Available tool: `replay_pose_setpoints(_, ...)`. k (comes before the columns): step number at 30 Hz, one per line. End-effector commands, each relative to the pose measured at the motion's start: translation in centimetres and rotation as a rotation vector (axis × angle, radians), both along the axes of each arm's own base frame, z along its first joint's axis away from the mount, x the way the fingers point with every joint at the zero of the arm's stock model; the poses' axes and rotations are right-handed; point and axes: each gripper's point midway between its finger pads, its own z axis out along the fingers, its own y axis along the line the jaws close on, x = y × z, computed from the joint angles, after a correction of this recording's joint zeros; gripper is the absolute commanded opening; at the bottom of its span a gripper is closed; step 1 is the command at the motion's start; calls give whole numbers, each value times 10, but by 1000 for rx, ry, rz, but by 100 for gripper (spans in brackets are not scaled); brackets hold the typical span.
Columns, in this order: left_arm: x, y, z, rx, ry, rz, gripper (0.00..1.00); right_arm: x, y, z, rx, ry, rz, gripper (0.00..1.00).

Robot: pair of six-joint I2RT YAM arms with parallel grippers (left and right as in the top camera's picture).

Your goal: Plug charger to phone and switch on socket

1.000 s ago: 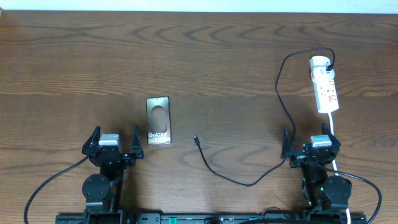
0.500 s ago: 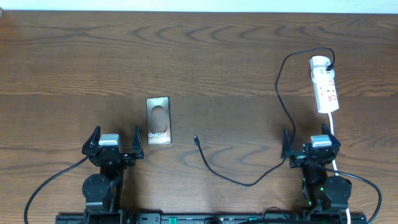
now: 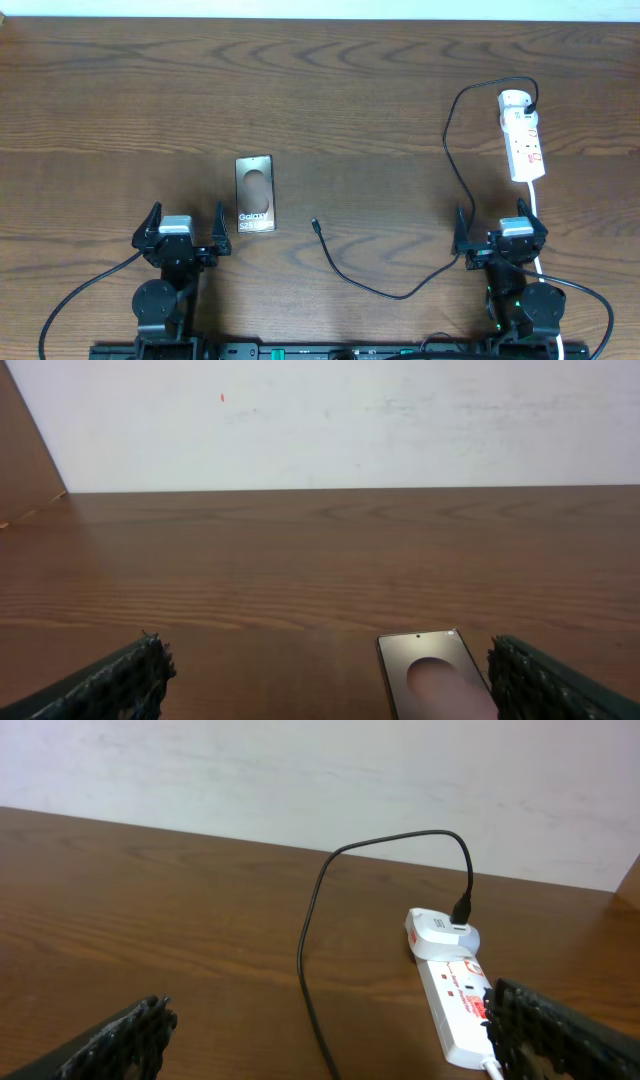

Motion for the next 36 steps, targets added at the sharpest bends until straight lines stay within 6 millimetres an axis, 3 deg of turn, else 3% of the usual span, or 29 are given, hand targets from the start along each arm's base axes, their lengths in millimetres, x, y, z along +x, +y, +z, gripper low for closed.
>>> replay_pose_setpoints(1, -1, 0, -15, 15, 49, -1, 99, 0, 1, -1, -4, -1, 0, 99)
replay_pose_setpoints(30, -1, 1, -15, 15, 48, -1, 99, 0, 1, -1, -4, -1, 0, 99)
replay_pose_setpoints(36, -2, 1, -4, 12, 27, 1, 99, 0, 1, -1, -3, -1, 1, 99)
